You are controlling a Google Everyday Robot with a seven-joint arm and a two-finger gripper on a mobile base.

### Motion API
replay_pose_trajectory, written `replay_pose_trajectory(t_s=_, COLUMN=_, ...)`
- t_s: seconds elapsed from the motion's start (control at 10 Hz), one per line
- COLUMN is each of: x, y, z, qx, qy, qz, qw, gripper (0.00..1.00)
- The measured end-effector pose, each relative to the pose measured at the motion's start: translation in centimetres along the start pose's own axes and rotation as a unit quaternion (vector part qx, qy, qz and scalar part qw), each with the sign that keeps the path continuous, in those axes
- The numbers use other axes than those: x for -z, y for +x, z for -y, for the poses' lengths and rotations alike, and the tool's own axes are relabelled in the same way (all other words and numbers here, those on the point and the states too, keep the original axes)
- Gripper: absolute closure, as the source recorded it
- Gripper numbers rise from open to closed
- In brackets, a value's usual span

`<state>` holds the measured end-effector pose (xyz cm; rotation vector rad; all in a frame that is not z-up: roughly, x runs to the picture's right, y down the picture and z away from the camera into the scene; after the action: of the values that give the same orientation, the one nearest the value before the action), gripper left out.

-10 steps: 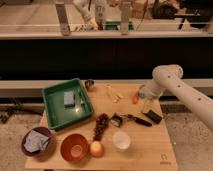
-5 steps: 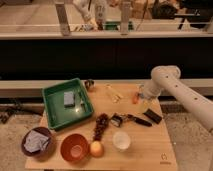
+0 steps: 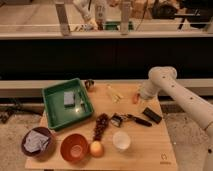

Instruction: Place pepper in paper cup

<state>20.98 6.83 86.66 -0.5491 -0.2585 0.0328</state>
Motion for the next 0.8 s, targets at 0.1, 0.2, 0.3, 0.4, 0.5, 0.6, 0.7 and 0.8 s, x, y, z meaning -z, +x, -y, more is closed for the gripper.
replay_pose_trajectory(t_s=0.1, x=-0.4, y=-0.5, z=0.2, qx=0.004, qy=0.000, qz=0.003, qw=1.0000, gripper=0.20)
replay_pose_trajectory(t_s=0.2, x=-0.7, y=-0.8, z=0.3, qx=0.009, qy=-0.001, qz=0.005, qw=0.9999, gripper=0.20)
replay_pose_trajectory(t_s=0.3, x=-1.1, y=-0.6, z=0.2, qx=0.011, qy=-0.002, qz=0.007, qw=0.9999, gripper=0.20)
replay_pose_trajectory(t_s=0.4, x=-1.5, y=-0.9, z=0.4, qx=0.015, qy=-0.003, qz=0.011, qw=0.9998, gripper=0.20)
replay_pose_trajectory(t_s=0.5, x=-2.0, y=-1.2, z=0.6, qx=0.017, qy=-0.003, qz=0.013, qw=0.9998, gripper=0.20)
replay_pose_trajectory(t_s=0.6, x=-2.3, y=-1.3, z=0.6, qx=0.019, qy=-0.004, qz=0.014, qw=0.9997, gripper=0.20)
replay_pose_trajectory(t_s=0.7, x=-2.6, y=-1.4, z=0.5, qx=0.021, qy=-0.005, qz=0.014, qw=0.9997, gripper=0.20)
replay_pose_trajectory(t_s=0.8, x=-3.1, y=-1.7, z=0.6, qx=0.025, qy=-0.006, qz=0.016, qw=0.9995, gripper=0.20)
